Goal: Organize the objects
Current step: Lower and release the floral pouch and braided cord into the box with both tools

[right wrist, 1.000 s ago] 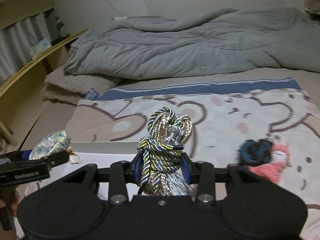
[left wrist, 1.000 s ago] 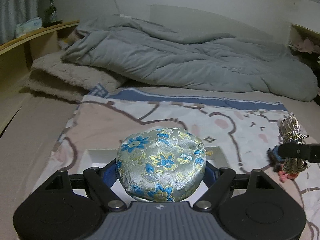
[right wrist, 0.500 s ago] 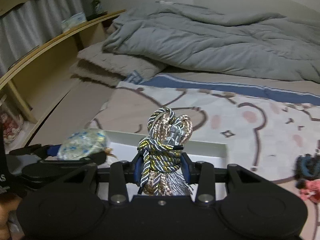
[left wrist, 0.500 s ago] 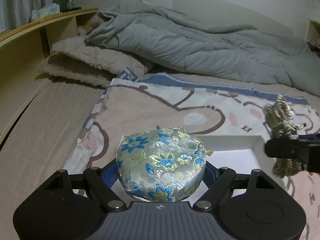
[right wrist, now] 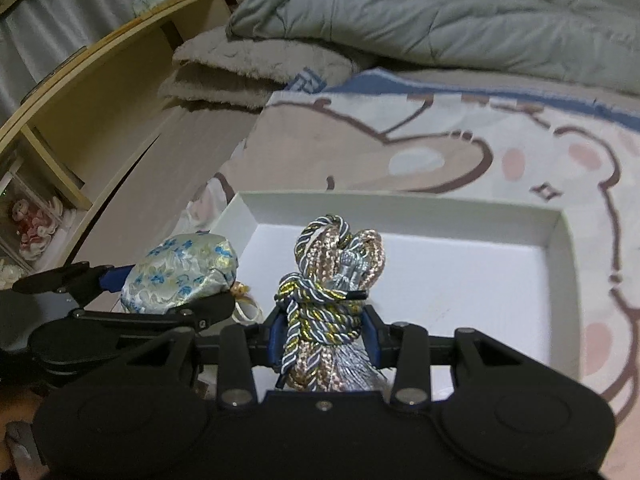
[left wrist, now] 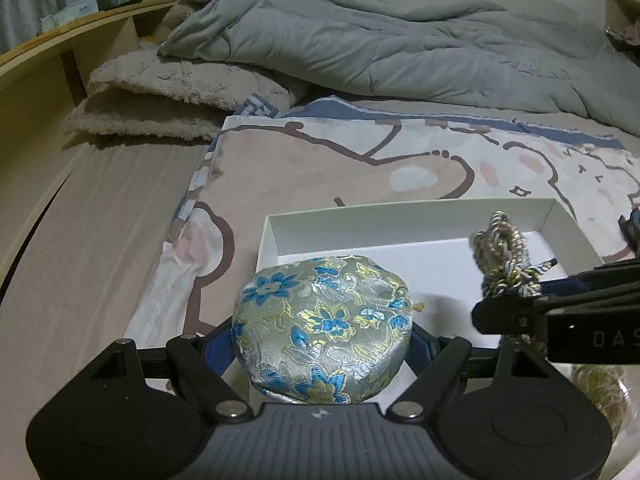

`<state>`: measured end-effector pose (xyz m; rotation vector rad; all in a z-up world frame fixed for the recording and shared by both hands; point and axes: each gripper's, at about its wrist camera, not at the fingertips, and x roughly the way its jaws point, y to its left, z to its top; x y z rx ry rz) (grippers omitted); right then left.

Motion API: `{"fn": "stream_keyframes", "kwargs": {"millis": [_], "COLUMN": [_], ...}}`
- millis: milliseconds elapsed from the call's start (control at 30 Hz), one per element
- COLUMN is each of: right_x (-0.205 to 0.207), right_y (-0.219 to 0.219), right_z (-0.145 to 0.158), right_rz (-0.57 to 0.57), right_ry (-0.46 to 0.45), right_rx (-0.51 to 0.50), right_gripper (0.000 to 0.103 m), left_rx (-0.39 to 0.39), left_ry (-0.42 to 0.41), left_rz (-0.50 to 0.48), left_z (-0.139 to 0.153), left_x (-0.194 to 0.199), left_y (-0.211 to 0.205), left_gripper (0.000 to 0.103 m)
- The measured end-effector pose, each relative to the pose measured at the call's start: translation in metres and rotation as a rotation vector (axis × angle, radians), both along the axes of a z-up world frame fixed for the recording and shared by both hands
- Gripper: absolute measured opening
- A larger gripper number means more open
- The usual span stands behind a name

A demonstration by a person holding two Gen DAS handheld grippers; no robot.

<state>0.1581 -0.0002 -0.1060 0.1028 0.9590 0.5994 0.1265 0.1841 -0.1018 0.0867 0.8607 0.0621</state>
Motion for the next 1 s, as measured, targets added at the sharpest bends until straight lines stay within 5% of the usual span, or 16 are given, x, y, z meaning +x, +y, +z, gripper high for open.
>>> {"fn": "stream_keyframes", "kwargs": {"millis": [200, 533, 867, 1000], "right_x": [-0.002, -0.002, -0.006, -0.005], "right_y": [0.001, -0.003, -0.002, 0.002], "right_z": [-0.010, -0.008, -0.018, -0.029], "right_rz": [0.002, 0.008, -0.004, 0.000], "right_ry": [0.021, 0.037, 0.084, 0.115], "right_rx": [0.058, 0.061, 0.011, -0.016], "right_gripper": [0.063, 0.053, 0.036, 0.036], "left_rx": [0.041, 0.007, -0.049, -0.046], "left_ry": [0.016, 0.000, 0.090, 0.147], "left_rz": [-0.007, -0.002, 0.019, 0.004], "left_z": [-0.007, 0.000, -0.003, -0.012], "left_x": [0.001, -0.002, -0.001, 0.000], "left_y": [0.000, 0.000, 0.009, 0.007], "left_gripper": [0.088, 0.090, 0.041, 0.033]}}
